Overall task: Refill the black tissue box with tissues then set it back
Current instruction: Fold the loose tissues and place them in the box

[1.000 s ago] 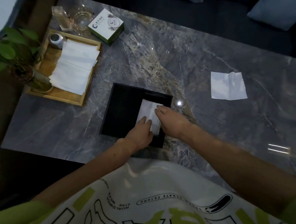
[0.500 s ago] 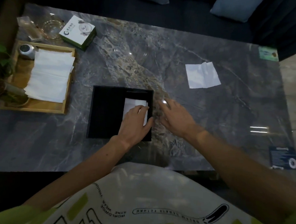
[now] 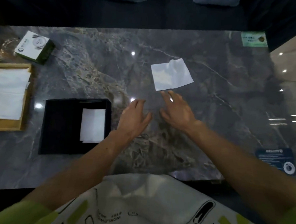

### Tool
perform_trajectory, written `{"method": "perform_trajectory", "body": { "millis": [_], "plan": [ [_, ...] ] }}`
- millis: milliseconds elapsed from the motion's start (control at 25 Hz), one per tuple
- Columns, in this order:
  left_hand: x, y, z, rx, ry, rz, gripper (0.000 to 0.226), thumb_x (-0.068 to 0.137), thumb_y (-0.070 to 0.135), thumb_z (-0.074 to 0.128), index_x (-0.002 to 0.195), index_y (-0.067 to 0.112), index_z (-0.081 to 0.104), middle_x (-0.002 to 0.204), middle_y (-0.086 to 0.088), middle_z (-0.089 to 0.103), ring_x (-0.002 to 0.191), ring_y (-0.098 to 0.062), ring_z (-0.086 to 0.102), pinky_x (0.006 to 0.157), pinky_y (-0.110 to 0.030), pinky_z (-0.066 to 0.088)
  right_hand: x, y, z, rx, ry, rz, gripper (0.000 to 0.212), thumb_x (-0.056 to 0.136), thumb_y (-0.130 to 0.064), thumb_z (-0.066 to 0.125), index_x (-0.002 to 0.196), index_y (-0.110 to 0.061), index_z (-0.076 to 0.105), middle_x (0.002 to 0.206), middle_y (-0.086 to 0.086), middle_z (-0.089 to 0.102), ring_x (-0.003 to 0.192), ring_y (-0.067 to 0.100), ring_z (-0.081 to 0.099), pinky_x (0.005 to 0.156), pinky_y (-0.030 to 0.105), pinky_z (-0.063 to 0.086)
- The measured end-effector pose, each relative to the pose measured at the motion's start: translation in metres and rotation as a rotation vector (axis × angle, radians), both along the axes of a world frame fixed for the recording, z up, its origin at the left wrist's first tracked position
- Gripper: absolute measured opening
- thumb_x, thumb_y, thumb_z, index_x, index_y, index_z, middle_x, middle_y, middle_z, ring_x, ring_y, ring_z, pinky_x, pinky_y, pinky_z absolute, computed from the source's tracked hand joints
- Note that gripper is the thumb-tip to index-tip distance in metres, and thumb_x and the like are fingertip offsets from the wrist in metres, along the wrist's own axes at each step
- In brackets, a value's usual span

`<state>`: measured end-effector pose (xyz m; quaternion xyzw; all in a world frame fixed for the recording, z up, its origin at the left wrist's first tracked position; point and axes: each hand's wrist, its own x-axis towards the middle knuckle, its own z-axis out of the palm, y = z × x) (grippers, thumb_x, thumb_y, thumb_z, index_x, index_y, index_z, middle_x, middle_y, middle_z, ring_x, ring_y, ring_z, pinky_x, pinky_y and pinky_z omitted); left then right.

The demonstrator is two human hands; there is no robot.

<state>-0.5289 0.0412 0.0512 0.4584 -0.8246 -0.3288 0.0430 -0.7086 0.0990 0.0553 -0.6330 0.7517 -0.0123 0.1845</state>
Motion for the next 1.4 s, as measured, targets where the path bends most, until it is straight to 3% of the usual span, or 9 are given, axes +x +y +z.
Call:
{"method": "perform_trajectory", "body": {
  "millis": [360, 640, 720, 800, 920, 1080, 1280, 1400],
  "plan": [
    [-0.091, -0.025, -0.005, 0.138, -0.009, 0.191, 0.056, 0.095, 0.034, 0.054, 0.142, 0.006, 0.038, 0.143, -0.017, 0.044, 0.129, -0.032, 0.046, 0.107, -0.039, 0.039, -0.085, -0.024, -0.021, 0.009, -0.121, -0.086, 0.063, 0.094, -0.032, 0.048, 0.149, -0.014, 0.025, 0.152, 0.019, 0.03, 0.134, 0.04, 0.038, 0.104, 0.051, 0.039],
    [-0.131, -0.058, -0.037, 0.27, 0.104, 0.409, 0.053, 0.089, 0.026, 0.067, 0.133, 0.006, 0.046, 0.134, -0.017, 0.052, 0.118, -0.027, 0.055, 0.089, -0.02, 0.043, -0.129, -0.064, -0.053, 0.115, -0.15, -0.2, 0.065, 0.095, -0.04, 0.045, 0.15, -0.021, 0.018, 0.157, 0.011, 0.023, 0.139, 0.037, 0.032, 0.112, 0.05, 0.033],
    [-0.14, -0.067, -0.048, 0.288, 0.075, 0.457, 0.057, 0.087, 0.025, 0.069, 0.134, 0.006, 0.043, 0.136, -0.017, 0.049, 0.12, -0.028, 0.054, 0.099, -0.025, 0.044, -0.139, -0.078, -0.063, 0.154, -0.143, -0.246, 0.065, 0.095, -0.042, 0.045, 0.15, -0.022, 0.017, 0.158, 0.009, 0.023, 0.142, 0.034, 0.029, 0.112, 0.049, 0.032],
    [-0.148, -0.079, -0.059, 0.321, 0.049, 0.484, 0.061, 0.085, 0.024, 0.071, 0.135, 0.005, 0.042, 0.137, -0.016, 0.049, 0.122, -0.027, 0.054, 0.105, -0.035, 0.044, -0.148, -0.093, -0.07, 0.155, -0.161, -0.282, 0.065, 0.095, -0.041, 0.049, 0.15, -0.018, 0.022, 0.156, 0.011, 0.028, 0.141, 0.033, 0.031, 0.112, 0.047, 0.033],
    [-0.157, -0.095, -0.069, 0.346, 0.052, 0.571, 0.059, 0.084, 0.023, 0.072, 0.131, 0.003, 0.043, 0.132, -0.018, 0.053, 0.12, -0.03, 0.055, 0.102, -0.04, 0.046, -0.159, -0.112, -0.077, 0.09, -0.239, -0.407, 0.062, 0.091, -0.034, 0.057, 0.144, -0.011, 0.034, 0.146, 0.014, 0.04, 0.133, 0.033, 0.04, 0.108, 0.044, 0.038],
    [-0.172, -0.106, -0.078, 0.238, 0.014, 0.678, 0.056, 0.081, 0.024, 0.075, 0.121, -0.002, 0.046, 0.121, -0.022, 0.055, 0.11, -0.033, 0.056, 0.092, -0.034, 0.044, -0.158, -0.127, -0.085, 0.053, -0.283, -0.558, 0.059, 0.089, -0.032, 0.061, 0.139, -0.008, 0.039, 0.142, 0.014, 0.04, 0.133, 0.032, 0.039, 0.107, 0.043, 0.038],
    [-0.181, -0.115, -0.083, 0.262, -0.017, 0.734, 0.05, 0.082, 0.022, 0.073, 0.118, -0.001, 0.047, 0.113, -0.016, 0.064, 0.103, -0.03, 0.062, 0.074, -0.022, 0.039, -0.151, -0.134, -0.093, 0.055, -0.326, -0.632, 0.055, 0.086, -0.028, 0.064, 0.133, -0.011, 0.042, 0.132, 0.011, 0.053, 0.121, 0.03, 0.052, 0.1, 0.045, 0.046],
    [-0.174, -0.117, -0.084, 0.278, -0.044, 0.749, 0.037, 0.082, 0.017, 0.067, 0.114, 0.006, 0.051, 0.103, -0.007, 0.065, 0.1, -0.025, 0.062, 0.079, -0.027, 0.043, -0.15, -0.131, -0.098, 0.049, -0.3, -0.621, 0.04, 0.083, -0.019, 0.06, 0.121, -0.014, 0.048, 0.117, 0.006, 0.062, 0.108, 0.028, 0.059, 0.089, 0.042, 0.05]
  ]
}}
